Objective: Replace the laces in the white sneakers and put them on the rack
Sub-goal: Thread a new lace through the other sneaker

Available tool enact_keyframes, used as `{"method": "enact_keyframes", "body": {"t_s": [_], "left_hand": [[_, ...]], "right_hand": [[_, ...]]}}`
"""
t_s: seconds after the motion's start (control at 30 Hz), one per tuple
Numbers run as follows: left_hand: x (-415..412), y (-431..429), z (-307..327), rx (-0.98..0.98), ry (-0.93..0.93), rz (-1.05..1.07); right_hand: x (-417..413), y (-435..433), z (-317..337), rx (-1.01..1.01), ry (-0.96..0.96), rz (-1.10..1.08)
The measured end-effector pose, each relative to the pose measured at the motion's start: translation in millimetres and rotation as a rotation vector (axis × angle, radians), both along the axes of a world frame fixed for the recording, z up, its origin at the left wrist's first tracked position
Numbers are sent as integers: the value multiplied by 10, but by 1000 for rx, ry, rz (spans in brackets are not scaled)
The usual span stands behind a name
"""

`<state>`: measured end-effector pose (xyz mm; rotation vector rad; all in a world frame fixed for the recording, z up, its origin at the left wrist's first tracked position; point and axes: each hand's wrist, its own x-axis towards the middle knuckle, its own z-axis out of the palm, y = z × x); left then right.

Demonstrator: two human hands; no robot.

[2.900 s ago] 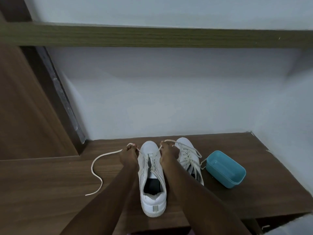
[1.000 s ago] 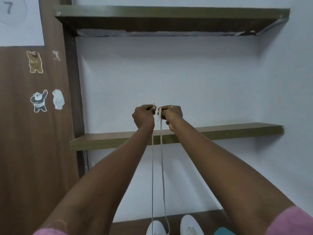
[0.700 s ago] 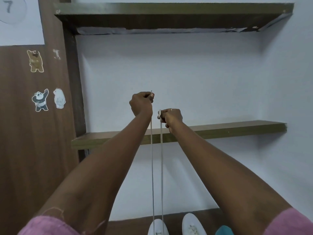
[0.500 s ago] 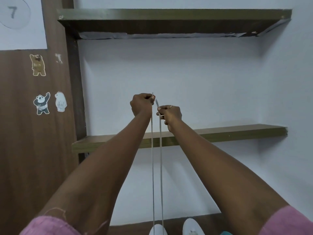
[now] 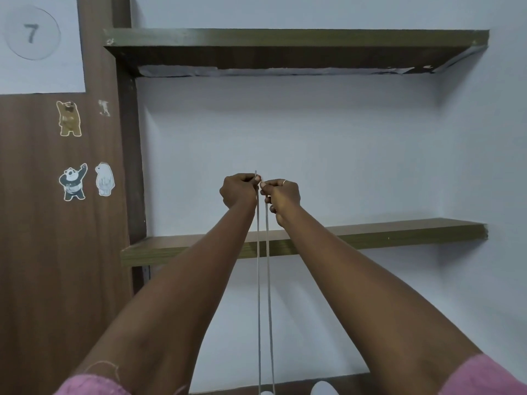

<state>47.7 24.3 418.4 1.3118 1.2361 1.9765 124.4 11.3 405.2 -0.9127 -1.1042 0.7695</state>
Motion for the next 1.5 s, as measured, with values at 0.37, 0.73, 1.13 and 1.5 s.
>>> {"method": "enact_keyframes", "body": {"t_s": [0.37, 0.73, 1.13, 1.5], "left_hand": [[72, -27, 276, 41, -7, 15], [22, 54, 218, 7, 64, -32], [-77, 48, 140, 46, -54, -252], [-89, 33, 156, 11, -39, -389]], "right_hand": [[85, 24, 83, -17, -108, -54], [100, 14, 279, 68, 13, -70], [87, 45, 450, 17, -107, -62], [186, 17, 479, -106, -8, 107]]}}
